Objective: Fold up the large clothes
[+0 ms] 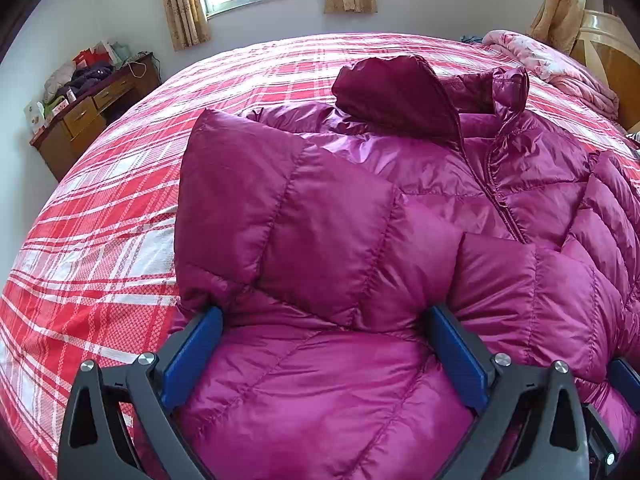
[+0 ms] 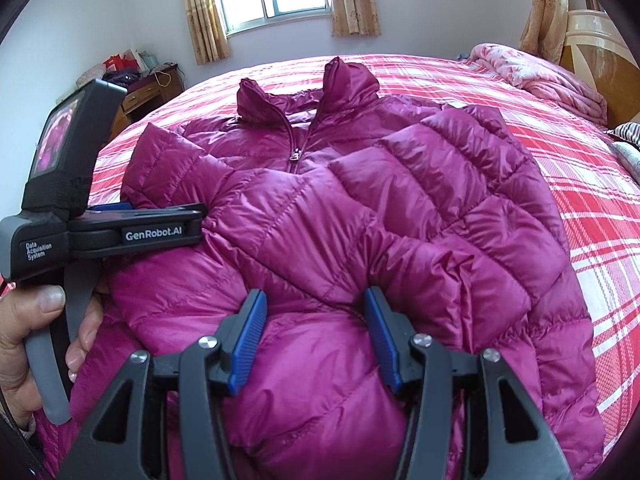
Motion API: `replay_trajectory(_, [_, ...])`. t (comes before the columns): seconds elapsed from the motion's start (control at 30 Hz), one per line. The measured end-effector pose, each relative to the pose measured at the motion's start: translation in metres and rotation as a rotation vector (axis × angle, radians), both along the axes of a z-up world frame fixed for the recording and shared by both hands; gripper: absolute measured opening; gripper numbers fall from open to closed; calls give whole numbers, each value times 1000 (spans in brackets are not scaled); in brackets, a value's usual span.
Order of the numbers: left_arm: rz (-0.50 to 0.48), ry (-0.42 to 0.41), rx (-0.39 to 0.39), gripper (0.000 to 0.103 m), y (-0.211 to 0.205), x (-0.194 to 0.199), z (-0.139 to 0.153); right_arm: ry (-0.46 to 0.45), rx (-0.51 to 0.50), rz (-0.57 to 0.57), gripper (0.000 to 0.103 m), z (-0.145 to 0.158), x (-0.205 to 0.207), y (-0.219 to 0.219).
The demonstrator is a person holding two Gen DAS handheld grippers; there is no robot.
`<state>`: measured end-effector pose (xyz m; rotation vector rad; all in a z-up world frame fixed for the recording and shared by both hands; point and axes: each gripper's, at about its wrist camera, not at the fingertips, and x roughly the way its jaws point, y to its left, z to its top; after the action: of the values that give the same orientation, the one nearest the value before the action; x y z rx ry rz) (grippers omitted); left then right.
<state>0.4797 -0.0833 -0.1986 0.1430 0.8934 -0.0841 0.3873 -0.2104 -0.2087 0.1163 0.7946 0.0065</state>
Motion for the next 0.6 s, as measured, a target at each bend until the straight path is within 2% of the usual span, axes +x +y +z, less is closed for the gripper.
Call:
replay_trajectory(0.43, [2,-6,2,102,0,-1,0,7,-58,-8,54,0,1,9])
replay_trajectory(0.57, [2,-4,-8,102,3,1,0,-44,65,-16,53,19,-6,-9])
replay_trajectory(0.6, [2,-4,-9,102,3,0,0,-61,68,-31,53,24,-6,-12])
